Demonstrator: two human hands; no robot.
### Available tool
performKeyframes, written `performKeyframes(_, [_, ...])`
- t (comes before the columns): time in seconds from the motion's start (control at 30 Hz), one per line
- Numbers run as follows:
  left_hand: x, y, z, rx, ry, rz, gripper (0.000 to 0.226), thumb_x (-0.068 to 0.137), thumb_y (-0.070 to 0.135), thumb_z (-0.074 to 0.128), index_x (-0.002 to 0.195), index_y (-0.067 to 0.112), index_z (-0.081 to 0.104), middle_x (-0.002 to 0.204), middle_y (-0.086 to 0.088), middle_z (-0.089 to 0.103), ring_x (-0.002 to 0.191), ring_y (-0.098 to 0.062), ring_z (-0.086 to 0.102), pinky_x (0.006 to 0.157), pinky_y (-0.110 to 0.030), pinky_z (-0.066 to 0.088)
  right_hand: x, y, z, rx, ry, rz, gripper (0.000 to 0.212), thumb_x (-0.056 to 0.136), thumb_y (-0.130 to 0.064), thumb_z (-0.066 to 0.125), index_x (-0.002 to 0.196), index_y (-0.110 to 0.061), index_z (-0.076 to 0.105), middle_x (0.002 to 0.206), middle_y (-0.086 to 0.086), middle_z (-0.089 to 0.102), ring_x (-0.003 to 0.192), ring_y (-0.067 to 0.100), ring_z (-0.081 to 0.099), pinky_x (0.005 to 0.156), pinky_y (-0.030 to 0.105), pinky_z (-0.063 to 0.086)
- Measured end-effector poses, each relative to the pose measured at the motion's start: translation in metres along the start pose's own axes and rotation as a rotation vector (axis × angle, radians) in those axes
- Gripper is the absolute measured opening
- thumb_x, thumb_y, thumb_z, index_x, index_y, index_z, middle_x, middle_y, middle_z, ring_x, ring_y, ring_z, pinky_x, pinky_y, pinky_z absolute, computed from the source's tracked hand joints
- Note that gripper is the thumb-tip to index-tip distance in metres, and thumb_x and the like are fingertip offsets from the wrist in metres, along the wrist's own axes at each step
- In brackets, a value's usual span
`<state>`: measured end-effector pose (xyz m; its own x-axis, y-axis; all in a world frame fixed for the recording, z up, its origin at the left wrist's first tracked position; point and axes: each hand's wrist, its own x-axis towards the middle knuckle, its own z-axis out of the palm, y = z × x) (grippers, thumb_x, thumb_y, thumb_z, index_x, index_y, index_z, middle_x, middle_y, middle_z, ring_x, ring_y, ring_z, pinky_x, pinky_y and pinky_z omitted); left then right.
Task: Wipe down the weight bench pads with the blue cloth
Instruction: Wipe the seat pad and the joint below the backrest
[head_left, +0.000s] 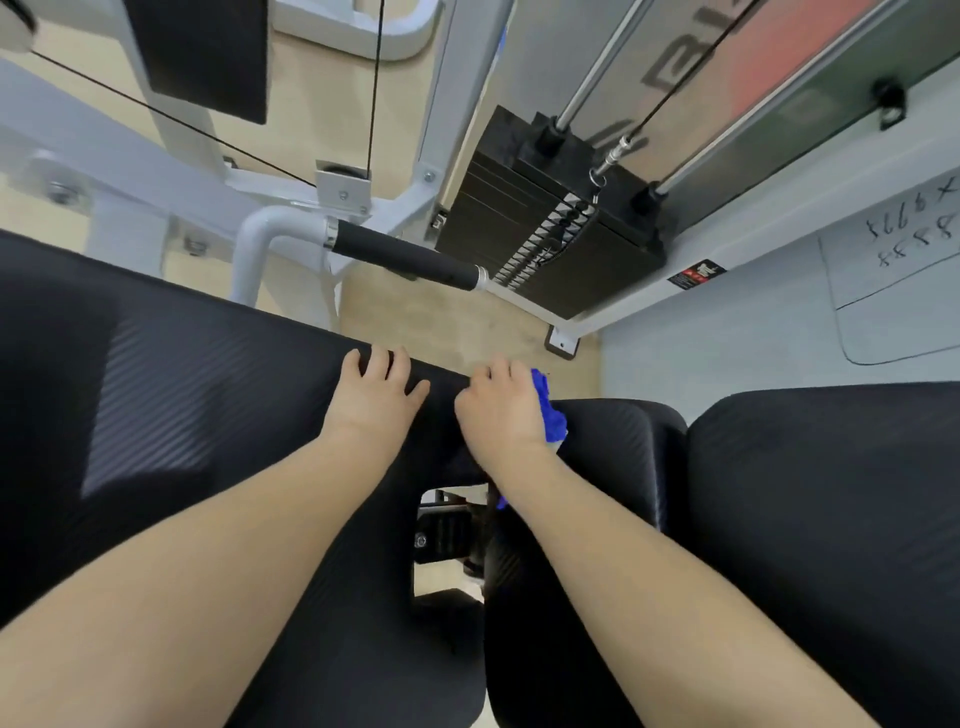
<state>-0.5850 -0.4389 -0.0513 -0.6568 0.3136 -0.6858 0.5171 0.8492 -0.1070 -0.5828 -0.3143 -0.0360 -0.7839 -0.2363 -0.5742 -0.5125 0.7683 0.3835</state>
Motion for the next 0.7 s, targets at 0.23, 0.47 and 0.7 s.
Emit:
performKeyframes(0.23, [-0.008,-0.003,0.000,-0.052,-0.009,0.003,0.092,0.085,0.021,0.062,0.149,0.024,-0.004,0.156,-0.019,-0.011,0.143,-0.039,-0.006,0.118,-0.051,0.007,-0.017,0.059,-0.040,0.375,-0.124,0.324,0.017,0.086,-0.017,0.049,0.100,-0.017,0.058,0.106,0.004,0.060,0.106,0.029,0.052,0.084,0.034,0.036])
performKeyframes(0.47, [-0.006,-0.001,-0.005,-0.034,-0.019,-0.002,0.092,0.085,0.023,0.063,0.149,0.023,-0.002,0.156,-0.019,-0.009,0.143,-0.040,-0.004,0.117,-0.051,0.010,-0.001,0.066,-0.042,0.417,-0.287,0.334,0.009,0.086,-0.018,0.049,0.091,-0.019,0.056,0.103,0.002,0.061,0.102,0.026,0.055,0.078,0.031,0.038])
performKeyframes(0.7, [-0.002,-0.002,0.001,-0.041,-0.021,-0.011,0.093,0.084,0.022,0.063,0.149,0.025,-0.004,0.155,-0.018,-0.009,0.143,-0.039,-0.003,0.117,-0.050,0.008,0.017,0.040,-0.030,0.395,-0.288,0.256,0.021,0.087,-0.013,0.050,0.105,-0.015,0.062,0.112,0.004,0.061,0.105,0.025,0.053,0.082,0.031,0.038])
